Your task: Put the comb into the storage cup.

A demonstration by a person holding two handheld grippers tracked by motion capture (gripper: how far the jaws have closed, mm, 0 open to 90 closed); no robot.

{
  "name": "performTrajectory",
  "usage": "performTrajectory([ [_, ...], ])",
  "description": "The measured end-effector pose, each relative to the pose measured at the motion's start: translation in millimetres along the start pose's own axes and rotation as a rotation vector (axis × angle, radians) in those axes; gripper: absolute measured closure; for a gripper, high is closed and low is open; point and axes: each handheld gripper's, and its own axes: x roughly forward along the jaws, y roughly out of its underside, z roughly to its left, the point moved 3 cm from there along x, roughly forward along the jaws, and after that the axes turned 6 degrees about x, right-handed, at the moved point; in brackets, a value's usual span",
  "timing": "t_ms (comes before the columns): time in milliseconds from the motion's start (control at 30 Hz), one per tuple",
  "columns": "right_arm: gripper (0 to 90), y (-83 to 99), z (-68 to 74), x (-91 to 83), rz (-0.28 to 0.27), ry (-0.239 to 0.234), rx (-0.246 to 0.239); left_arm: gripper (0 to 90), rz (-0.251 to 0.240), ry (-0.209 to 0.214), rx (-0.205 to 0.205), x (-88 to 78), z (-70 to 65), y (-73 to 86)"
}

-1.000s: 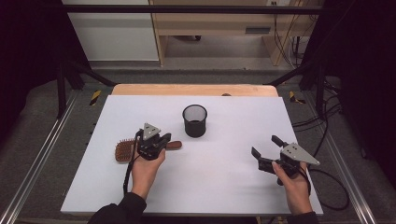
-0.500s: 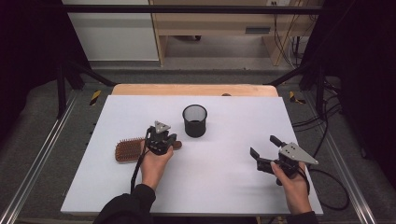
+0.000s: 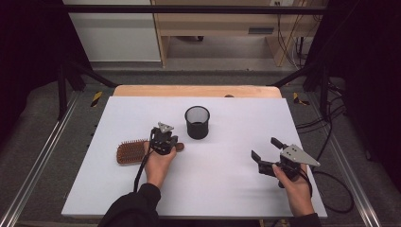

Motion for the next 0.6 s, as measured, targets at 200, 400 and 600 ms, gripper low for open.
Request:
performTrajectory([
  [200, 10.0, -1.2, 0.3, 4.9, -0.001, -0.015, 0.003, 90.0, 0.051, 0.032, -0.009, 2.7, 1.2, 6.2],
  [400, 9.6, -1.0, 2.5, 9.6, 0.008, -0.024, -0.002, 90.0, 0.083, 0.063, 0.01, -3.1, -7.2, 15.4],
  [600, 9.5, -2.5, 1.7, 6.8, 0.0, -0.009, 0.008, 90.0, 0.075, 0.087, 0.013, -14.2, -13.5, 24.3],
])
